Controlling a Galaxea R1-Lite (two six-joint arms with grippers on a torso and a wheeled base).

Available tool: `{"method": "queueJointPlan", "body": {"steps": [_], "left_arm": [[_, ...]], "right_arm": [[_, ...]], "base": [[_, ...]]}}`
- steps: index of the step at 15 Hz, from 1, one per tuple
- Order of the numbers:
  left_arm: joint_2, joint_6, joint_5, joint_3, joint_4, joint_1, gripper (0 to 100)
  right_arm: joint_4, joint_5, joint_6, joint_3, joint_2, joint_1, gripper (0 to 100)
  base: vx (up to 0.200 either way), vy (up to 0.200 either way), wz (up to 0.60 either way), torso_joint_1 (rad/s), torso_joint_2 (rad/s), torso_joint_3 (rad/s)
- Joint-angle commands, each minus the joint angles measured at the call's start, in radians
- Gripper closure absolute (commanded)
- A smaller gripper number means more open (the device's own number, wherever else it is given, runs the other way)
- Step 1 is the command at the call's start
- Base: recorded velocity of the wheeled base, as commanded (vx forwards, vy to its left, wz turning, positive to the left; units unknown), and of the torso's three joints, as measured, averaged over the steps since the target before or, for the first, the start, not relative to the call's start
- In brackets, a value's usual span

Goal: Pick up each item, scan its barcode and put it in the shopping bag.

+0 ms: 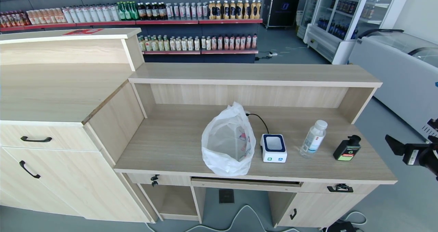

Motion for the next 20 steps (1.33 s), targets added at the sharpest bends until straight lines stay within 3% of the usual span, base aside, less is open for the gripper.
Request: {"method": "queueJointPlan", "body": {"steps": [1,6,20], "left_arm": [[0.000,0.000,0.000,0.000,0.000,0.001,0],[0.000,0.000,0.000,0.000,0.000,0.001,0],[0.000,0.000,0.000,0.000,0.000,0.001,0]], "right_arm": [[-0.024,0.010,-0.031,0.009,0.176,-0.043,0],[-0.047,-0.014,-0.080,-0.057,0.281,-0.063,0],[-0.049,-0.020,-0.044,-0.370,0.534,0.154,0]], "base": [[0.000,0.000,0.00,0.000,0.00,0.000],[0.000,0.000,0.00,0.000,0.00,0.000],[0.000,0.000,0.00,0.000,0.00,0.000]]}}
